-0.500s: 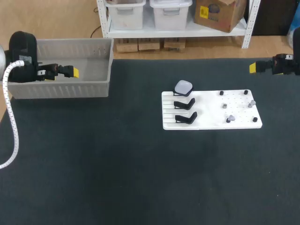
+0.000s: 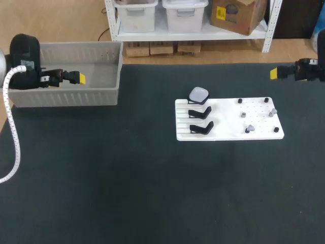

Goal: Pick up each earbud case from the left stands, insert the matching earbuds, close the lid, and place the case in the box.

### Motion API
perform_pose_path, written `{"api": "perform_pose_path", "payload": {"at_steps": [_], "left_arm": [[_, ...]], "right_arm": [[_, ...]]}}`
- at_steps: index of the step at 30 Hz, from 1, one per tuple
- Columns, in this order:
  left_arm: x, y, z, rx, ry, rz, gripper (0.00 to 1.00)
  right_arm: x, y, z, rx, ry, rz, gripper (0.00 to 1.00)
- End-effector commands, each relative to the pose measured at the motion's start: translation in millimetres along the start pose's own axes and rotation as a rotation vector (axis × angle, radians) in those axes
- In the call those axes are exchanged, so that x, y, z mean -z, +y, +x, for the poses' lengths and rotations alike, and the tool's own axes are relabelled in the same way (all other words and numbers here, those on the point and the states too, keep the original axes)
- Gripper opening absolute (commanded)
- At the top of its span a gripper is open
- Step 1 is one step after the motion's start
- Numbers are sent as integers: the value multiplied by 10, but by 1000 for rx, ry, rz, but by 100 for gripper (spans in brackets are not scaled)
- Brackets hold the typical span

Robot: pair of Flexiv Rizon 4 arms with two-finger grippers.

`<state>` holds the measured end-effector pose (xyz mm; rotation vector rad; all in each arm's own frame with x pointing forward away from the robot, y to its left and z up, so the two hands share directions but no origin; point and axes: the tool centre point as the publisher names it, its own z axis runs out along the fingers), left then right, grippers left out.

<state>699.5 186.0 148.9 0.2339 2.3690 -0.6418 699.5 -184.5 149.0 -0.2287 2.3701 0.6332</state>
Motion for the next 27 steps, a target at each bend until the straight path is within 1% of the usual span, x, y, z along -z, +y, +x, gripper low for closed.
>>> {"api": "perform_pose_path", "payload": {"at_steps": [1,3,4,6,7,8,9,10,11,12,13,14,20,24,27], "left_arm": [[-10,-20,-21,-16,8,1,100],[-24,-68,-26,-85,-6,-2,100],[-32,-81,-29,-104,-12,5,100],[-49,-92,-47,-111,-30,57,100],[-61,-103,-63,-131,-44,53,100],[-80,-113,-81,-148,-61,69,100],[-85,-127,-89,-180,-75,124,100],[-107,-150,-102,-206,-79,119,100],[-126,-178,-117,-246,-91,152,100],[-130,-207,-128,-280,-101,223,100],[-129,-243,-137,-318,-106,271,100],[-137,-277,-149,-353,-114,297,100],[-261,-483,-224,-501,-113,408,100],[-347,-651,-220,-614,-89,503,100],[-436,-784,-209,-689,-61,551,100]], "right_arm": [[2,2,0,0,1,2,100],[2,2,0,0,1,2,100],[2,2,0,0,1,2,100],[2,2,0,0,1,2,100],[2,2,0,0,1,2,100],[2,2,0,0,1,2,100],[2,2,0,0,1,2,100],[2,2,0,0,1,2,100],[2,2,0,0,1,2,100],[2,2,0,0,1,2,100],[2,2,0,0,1,2,100],[2,2,0,0,1,2,100],[2,2,0,0,1,2,100],[2,2,0,0,1,2,100],[2,2,0,0,1,2,100]]}}
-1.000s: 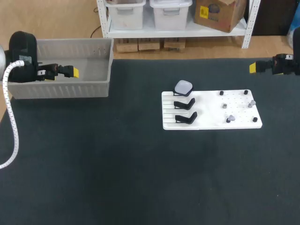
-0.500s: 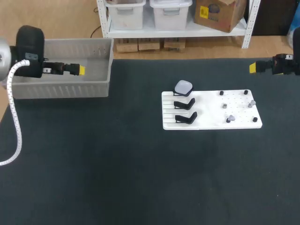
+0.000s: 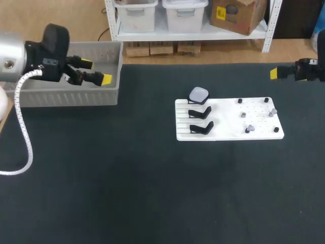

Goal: Pick up each earbud case from the left stands, insert the matching earbuds, close the lid, and place the case in the box.

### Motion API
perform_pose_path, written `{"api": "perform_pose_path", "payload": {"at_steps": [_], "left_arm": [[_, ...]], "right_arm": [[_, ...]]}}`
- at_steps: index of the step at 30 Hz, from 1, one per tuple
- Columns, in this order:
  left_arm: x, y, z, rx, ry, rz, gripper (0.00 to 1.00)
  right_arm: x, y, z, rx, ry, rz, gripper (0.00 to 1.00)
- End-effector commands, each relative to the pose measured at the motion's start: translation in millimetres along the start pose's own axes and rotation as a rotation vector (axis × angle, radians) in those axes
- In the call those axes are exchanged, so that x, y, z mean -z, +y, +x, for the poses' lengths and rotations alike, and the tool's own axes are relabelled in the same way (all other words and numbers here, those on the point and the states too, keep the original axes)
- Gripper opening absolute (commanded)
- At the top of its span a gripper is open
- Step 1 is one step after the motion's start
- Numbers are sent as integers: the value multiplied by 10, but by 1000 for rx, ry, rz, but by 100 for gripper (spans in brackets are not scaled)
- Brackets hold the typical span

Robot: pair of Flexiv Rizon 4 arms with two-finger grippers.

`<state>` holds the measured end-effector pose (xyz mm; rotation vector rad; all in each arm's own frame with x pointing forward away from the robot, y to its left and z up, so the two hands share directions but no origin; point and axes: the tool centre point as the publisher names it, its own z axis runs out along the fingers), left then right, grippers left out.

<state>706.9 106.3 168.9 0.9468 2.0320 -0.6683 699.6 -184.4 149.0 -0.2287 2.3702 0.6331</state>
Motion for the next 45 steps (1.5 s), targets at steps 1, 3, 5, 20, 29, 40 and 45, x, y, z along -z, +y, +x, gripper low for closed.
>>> {"api": "perform_pose_path", "payload": {"at_steps": [1,3,5,20,29,40,45], "left_arm": [[-169,-17,-42,-154,-77,298,100],[-259,-67,-69,-187,-61,344,100],[-349,-100,-86,-214,-54,384,100],[-747,-215,-152,-294,-3,481,100],[-747,-215,-152,-294,-3,481,100],[-945,-121,-45,-346,-49,397,100],[-1192,-101,-91,-387,-49,438,100]], "right_arm": [[3,2,0,0,1,2,100],[3,2,0,0,1,2,100],[3,2,0,0,1,2,100],[3,2,0,0,1,2,100],[3,2,0,0,1,2,100],[3,2,0,0,1,2,100],[3,2,0,0,1,2,100]]}}
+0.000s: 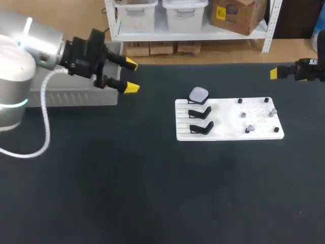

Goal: Pick up each earbud case from the left stands, insert the matching earbuds, close the lid, and place the case in the box.

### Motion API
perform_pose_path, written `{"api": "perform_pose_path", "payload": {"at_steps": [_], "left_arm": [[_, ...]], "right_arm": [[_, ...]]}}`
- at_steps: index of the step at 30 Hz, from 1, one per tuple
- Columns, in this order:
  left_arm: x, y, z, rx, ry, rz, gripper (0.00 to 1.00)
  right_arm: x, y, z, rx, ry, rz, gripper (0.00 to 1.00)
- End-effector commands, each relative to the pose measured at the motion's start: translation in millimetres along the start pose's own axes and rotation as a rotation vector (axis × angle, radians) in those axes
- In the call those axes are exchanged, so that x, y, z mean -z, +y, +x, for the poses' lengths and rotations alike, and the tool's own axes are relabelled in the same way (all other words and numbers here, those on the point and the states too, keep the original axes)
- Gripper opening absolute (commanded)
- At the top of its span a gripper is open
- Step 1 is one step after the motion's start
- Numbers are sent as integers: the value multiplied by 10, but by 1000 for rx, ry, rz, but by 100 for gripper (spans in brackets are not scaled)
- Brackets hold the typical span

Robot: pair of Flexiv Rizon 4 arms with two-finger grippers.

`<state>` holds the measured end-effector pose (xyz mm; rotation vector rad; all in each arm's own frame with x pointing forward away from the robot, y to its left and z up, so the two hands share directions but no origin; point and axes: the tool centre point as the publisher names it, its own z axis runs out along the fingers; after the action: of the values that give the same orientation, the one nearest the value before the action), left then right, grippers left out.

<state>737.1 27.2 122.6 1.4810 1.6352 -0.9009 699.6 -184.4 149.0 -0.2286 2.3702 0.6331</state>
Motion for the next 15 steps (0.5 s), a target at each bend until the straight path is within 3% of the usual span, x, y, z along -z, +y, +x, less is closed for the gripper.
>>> {"api": "perform_pose_path", "payload": {"at_steps": [1,8,15], "left_arm": [[-240,176,24,-9,1,44,100],[-540,316,45,2,-25,116,100],[-815,338,61,15,-23,151,100]], "right_arm": [[3,2,1,0,1,2,100],[3,2,1,0,1,2,100],[3,2,1,0,1,2,100]]}}
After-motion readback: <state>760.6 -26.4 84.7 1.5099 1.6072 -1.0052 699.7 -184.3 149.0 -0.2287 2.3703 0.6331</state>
